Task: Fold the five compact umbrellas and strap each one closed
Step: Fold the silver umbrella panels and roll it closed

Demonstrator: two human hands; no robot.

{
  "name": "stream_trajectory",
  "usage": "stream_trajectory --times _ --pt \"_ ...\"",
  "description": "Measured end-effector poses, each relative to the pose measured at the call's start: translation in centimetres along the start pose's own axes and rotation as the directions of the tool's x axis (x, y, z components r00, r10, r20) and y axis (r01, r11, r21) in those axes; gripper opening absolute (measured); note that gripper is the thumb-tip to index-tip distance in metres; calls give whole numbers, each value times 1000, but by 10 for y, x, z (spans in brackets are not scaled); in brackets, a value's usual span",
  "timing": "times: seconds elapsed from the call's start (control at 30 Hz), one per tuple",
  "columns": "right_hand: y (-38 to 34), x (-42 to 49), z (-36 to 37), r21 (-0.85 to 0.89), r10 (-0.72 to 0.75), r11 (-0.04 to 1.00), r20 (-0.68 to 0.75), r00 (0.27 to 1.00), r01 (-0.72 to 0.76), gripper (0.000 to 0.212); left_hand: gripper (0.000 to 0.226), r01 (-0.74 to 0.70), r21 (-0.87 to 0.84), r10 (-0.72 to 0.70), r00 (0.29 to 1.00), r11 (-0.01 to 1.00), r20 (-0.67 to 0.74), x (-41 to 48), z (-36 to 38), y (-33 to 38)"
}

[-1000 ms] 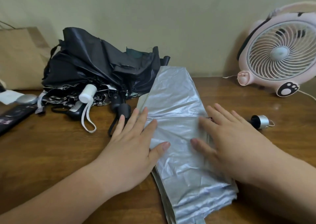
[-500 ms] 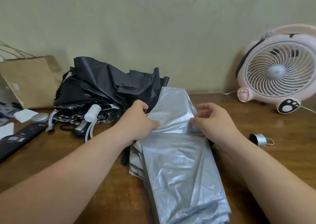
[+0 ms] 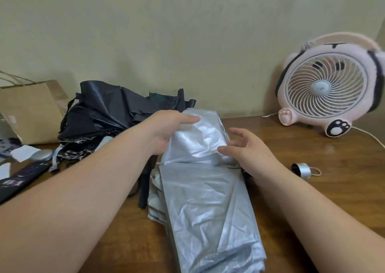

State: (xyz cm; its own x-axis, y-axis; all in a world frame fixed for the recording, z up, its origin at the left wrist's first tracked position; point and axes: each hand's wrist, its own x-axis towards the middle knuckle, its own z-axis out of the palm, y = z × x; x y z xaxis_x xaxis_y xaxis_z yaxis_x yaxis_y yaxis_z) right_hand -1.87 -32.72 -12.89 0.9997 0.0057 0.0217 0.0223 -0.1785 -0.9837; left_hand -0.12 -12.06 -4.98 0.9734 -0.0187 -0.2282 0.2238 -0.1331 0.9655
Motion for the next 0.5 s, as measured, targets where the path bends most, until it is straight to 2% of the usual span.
stream_trajectory --times 0.07,0.1,0.17,0.23,0.37,0.43,0.5 --pt "-1 -3 0 20 -41 999 5 999 41 70 47 -47 -27 46 999 999 -21 2 6 8" --pt "-1 -4 0 30 -63 998 4 998 63 71 48 -79 -63 77 996 995 -35 -1 10 12" --pt "-4 -10 0 31 -111 993 8 994 111 70 70 -155 -125 149 987 980 -62 -7 15 15" --pt "-12 -19 -1 -2 -161 987 20 987 161 69 76 -215 -188 205 976 958 -69 -21 18 15" --pt "-39 -43 -10 -252 -164 953 41 986 169 70 81 -346 -119 343 938 931 -43 -67 23 -5" --pt "-44 -70 -17 -394 -137 909 17 990 133 53 72 -407 -80 407 913 910 -19 -93 26 -23" --pt "-33 -111 -23 -547 -200 819 14 980 175 41 66 -432 -49 433 901 900 5 -117 28 -41"
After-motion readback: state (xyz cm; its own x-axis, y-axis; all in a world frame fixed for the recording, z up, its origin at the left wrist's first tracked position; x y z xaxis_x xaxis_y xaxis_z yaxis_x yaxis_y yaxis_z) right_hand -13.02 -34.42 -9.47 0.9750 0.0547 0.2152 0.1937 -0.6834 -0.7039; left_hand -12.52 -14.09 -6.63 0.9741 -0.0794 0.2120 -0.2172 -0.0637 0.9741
